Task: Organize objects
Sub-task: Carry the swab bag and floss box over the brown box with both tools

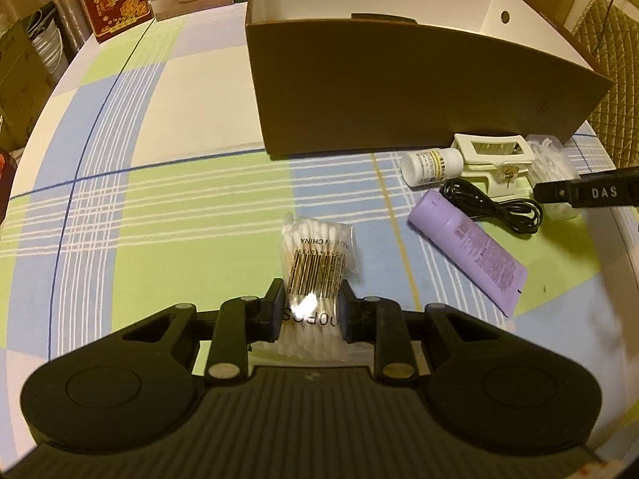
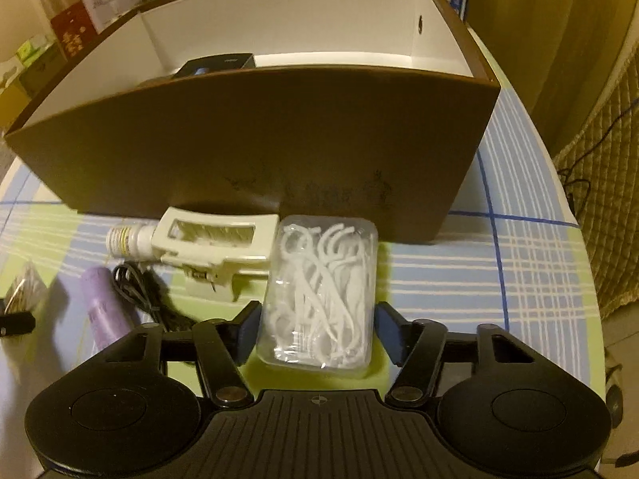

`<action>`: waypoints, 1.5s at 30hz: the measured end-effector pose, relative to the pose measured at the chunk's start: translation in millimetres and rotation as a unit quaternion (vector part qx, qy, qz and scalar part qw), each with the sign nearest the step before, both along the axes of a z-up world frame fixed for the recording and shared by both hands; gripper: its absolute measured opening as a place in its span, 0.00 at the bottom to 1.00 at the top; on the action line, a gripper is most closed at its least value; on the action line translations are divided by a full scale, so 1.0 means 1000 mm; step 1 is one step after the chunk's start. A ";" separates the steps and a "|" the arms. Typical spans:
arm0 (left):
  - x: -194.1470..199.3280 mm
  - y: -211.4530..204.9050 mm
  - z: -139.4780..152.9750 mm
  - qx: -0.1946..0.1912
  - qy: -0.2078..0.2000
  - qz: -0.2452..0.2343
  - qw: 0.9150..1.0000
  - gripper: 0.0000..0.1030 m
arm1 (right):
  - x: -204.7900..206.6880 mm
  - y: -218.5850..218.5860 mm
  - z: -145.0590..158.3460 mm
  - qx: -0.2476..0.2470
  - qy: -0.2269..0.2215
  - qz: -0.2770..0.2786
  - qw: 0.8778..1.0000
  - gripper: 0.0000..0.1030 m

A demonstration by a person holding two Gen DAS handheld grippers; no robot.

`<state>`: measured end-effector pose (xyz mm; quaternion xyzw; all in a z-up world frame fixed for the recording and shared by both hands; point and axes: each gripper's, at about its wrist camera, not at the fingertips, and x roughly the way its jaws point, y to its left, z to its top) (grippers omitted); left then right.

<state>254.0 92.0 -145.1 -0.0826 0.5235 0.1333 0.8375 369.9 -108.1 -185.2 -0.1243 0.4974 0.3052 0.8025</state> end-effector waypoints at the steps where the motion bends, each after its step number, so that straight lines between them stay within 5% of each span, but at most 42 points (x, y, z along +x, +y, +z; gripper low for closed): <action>1: 0.001 0.000 -0.001 0.000 0.003 0.003 1.000 0.21 | -0.002 -0.003 0.000 0.000 0.001 0.003 1.000 0.54; 12: -0.002 -0.006 -0.001 -0.010 0.012 0.012 1.000 0.21 | -0.048 -0.048 0.005 -0.016 0.032 0.007 0.999 0.53; 20: -0.005 -0.009 0.002 -0.013 0.011 0.012 1.000 0.21 | -0.043 -0.042 0.007 -0.011 0.036 -0.005 0.999 0.60; 33: -0.017 -0.006 0.015 -0.013 -0.005 0.020 1.000 0.21 | -0.044 -0.030 0.009 -0.035 0.021 0.023 0.999 0.54; 45: -0.014 -0.009 0.039 -0.010 -0.032 0.011 0.999 0.21 | -0.054 -0.024 0.057 0.027 -0.002 0.037 0.999 0.54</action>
